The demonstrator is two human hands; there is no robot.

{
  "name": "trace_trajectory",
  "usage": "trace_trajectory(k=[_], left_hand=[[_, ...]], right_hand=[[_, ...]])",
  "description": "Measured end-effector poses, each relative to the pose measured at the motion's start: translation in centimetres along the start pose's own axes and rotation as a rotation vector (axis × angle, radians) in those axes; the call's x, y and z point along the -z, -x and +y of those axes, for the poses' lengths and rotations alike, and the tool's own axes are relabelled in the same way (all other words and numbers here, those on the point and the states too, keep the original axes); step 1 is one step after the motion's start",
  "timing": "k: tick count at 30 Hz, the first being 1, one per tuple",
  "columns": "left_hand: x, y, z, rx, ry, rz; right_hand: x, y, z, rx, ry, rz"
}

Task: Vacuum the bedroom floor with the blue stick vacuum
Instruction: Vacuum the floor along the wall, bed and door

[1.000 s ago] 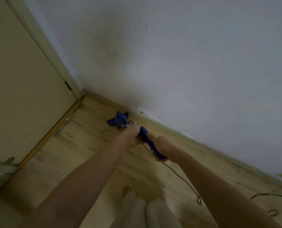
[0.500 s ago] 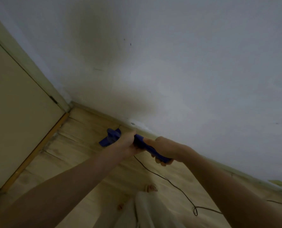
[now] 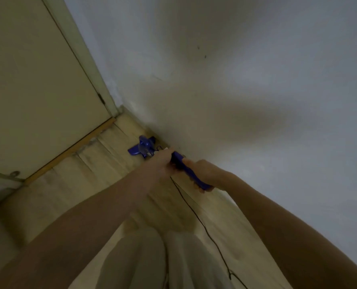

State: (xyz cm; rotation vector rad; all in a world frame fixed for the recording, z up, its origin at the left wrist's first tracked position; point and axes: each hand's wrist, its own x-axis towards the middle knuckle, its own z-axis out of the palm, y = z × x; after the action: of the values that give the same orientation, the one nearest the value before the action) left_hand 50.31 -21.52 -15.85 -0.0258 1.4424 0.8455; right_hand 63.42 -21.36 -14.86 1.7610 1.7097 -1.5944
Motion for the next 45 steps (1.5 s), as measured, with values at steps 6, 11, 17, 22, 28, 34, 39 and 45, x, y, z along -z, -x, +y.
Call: trace_trajectory(k=[6,11,17,22,28,34,39,45], left_hand=[[-0.4,-2.5,2.8,0.012,0.094,-0.047],[0.9,-5.4,5.7,0.005,0.137,-0.066],[4.8,-9.0,11.9,0.004,0.154,-0.067],[8.3,-11.5,16.7,-0.036,0.096,-0.037],[12.3,-13.0,19.4,-0.069,0.092,0.008],[14.6,-12.4,19.4,-0.073,0.053,0.030],[15.4,-10.6,17.8,-0.057,0.045,0.058],[13.9,-7.5,13.3,-0.045,0.011,0.078]], right_hand=[[2.2,-3.0,-1.7,0.072,0.065,0.004],[2.4,-6.6,-4.4,0.121,0.091,0.026],[1.9,-11.4,-10.6,0.120,0.020,-0.010],[1.2,-15.1,-16.0,0.131,0.008,-0.039],[-1.8,-18.0,-19.7,0.082,-0.080,-0.091],[-4.1,-16.9,-21.0,0.070,-0.119,-0.088],[-5.7,-14.8,-20.2,0.098,-0.165,-0.104],[-7.1,-11.2,-16.2,0.058,-0.170,-0.084]])
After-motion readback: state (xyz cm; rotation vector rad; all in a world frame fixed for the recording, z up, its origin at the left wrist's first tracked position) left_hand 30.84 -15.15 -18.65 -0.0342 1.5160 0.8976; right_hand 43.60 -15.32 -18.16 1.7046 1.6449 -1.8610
